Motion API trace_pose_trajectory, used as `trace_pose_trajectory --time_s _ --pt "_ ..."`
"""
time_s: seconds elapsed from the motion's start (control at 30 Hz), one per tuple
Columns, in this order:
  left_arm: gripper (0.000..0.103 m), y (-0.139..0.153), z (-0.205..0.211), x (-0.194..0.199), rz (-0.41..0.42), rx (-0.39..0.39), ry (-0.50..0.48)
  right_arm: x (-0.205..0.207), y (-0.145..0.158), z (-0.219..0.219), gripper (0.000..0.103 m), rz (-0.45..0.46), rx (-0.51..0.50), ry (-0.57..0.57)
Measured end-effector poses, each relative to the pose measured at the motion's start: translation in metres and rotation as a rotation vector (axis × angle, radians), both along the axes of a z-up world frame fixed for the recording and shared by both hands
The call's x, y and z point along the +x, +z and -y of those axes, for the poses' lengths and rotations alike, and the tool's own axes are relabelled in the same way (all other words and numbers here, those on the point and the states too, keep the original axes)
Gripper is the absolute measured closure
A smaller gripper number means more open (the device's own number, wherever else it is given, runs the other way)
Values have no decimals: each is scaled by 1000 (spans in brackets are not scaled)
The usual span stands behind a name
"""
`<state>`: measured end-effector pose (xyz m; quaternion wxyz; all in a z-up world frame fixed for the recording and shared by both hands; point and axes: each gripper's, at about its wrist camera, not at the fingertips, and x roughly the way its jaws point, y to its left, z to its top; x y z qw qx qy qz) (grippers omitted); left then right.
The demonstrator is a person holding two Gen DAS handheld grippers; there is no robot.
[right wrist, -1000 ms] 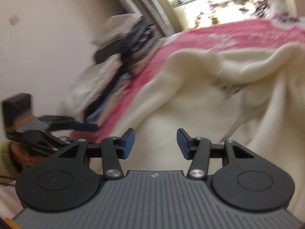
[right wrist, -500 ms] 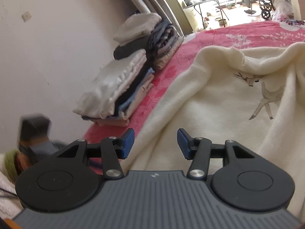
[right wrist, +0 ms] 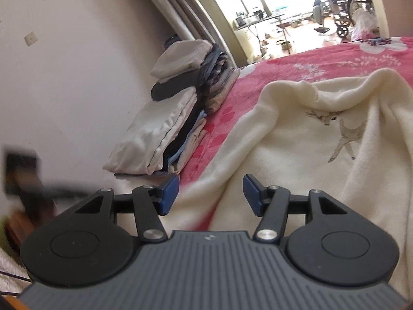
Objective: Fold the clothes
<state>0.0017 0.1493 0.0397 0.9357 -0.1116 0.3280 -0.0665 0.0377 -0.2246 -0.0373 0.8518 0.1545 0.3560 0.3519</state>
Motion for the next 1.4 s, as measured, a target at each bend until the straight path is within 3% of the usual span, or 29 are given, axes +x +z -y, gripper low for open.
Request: trace_pose_trajectory --time_s 0.1,0.17,0.23,0.3,0.37,0.43,0.47,0.6,0.7,0.83,0.97,1.03,1.13,1.23,1.33,1.4 --pt "97 67 -26 37 129 147 99 2 0 6 48 -3 17 -31" --pt "97 89 -43 71 142 288 159 3 -2 10 48 -6 27 -46" --pt "96 88 -65 111 79 387 201 4 -4 14 48 -10 34 -59" --pt "92 64 -90 151 -66 444 235 6 -8 18 47 -19 34 -68" --pt "85 26 -113 174 -230 477 260 9 -14 23 47 -34 34 -79" --pt "70 -10 -135 188 -371 509 303 12 -20 29 47 -50 31 -94" --pt "66 -18 -143 187 -381 509 331 14 -23 32 47 -57 32 -102" --pt "65 -18 -175 176 -371 433 428 24 -34 49 46 -86 29 -145" --pt "65 10 -189 157 -286 407 482 29 -40 68 46 -98 21 -203" --pt "54 50 -135 143 -145 375 318 27 -41 103 46 -45 -51 -323" --pt "46 53 -38 149 -119 342 8 21 -51 144 46 -38 -151 -464" --pt "46 32 20 162 -155 319 -155 14 -60 165 46 -65 -173 -531" --pt "48 -25 101 161 -256 273 -382 -5 -76 188 46 -128 -183 -591" --pt "51 -78 164 139 -308 221 -578 -30 -93 204 36 -208 -197 -659" --pt "51 -122 192 115 -308 185 -684 -58 -112 226 35 -339 -140 -776" --pt "51 -135 205 102 -289 185 -737 -81 -126 242 35 -451 -18 -879"
